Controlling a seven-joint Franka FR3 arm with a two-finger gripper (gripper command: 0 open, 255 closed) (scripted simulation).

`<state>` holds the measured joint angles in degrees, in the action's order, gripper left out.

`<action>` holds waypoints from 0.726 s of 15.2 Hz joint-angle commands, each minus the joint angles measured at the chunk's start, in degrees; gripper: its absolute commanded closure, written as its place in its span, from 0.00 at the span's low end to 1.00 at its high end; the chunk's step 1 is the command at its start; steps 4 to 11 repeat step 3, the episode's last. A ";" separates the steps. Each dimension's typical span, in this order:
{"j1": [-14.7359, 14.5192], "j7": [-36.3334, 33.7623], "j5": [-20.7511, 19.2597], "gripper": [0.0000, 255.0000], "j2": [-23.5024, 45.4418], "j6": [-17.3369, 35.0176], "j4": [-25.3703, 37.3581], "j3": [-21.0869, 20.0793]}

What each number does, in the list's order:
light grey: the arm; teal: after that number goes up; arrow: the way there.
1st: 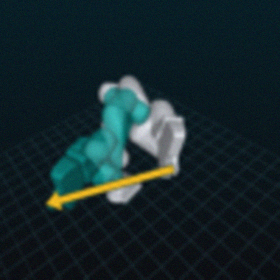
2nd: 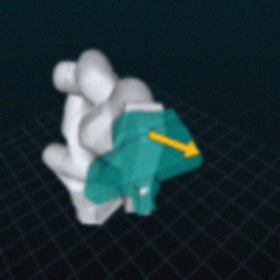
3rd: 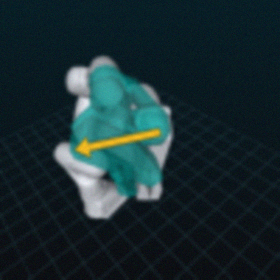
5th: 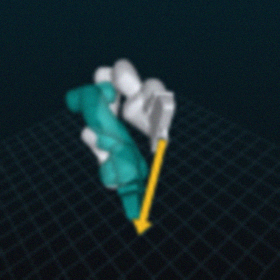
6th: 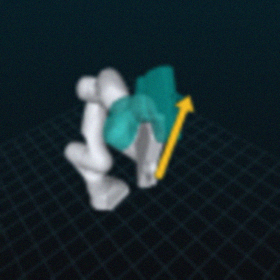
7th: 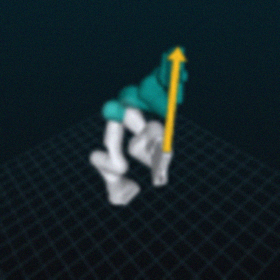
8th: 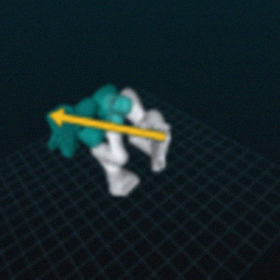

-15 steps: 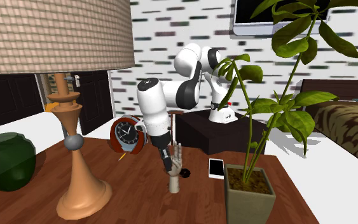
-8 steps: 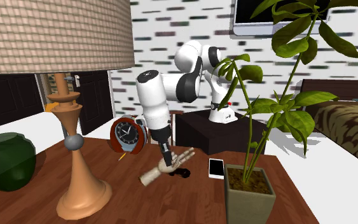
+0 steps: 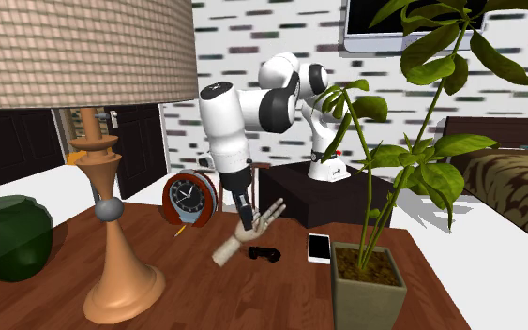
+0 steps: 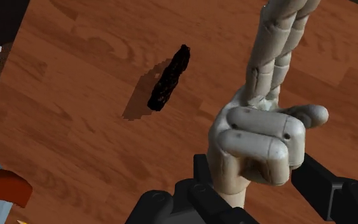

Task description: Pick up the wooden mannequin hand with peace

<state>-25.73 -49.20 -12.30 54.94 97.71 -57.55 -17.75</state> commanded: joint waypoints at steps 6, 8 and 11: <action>-0.07 -0.02 0.13 1.00 -0.66 -1.18 0.53 -0.11; -0.07 -0.02 0.13 1.00 -0.66 -1.18 0.53 -0.11; -0.07 -0.02 0.13 1.00 -0.66 -1.18 0.53 -0.11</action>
